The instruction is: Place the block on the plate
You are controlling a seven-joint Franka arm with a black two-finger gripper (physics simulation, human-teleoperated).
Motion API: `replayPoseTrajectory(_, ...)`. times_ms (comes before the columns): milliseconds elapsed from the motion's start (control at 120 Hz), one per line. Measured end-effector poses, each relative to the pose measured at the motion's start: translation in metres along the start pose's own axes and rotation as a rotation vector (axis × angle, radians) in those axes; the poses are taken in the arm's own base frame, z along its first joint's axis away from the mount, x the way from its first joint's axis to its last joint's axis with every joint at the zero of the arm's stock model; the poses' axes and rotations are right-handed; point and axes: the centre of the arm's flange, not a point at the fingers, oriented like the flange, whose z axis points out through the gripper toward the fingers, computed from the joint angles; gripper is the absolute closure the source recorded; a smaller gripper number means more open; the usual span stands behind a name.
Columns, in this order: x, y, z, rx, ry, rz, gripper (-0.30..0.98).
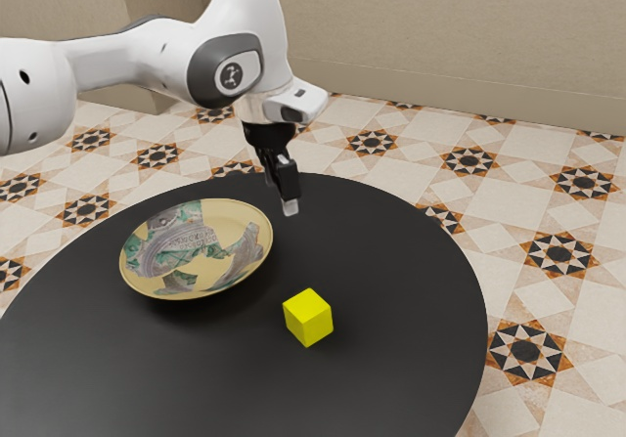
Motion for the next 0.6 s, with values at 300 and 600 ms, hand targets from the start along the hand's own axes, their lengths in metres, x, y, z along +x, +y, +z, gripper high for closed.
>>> replayPoseTrajectory(300,0.012,0.012,0.034,-0.054,-0.044,0.031,0.0)
replayPoseTrajectory(600,0.008,0.031,0.127,-0.16,-0.132,0.031,0.0)
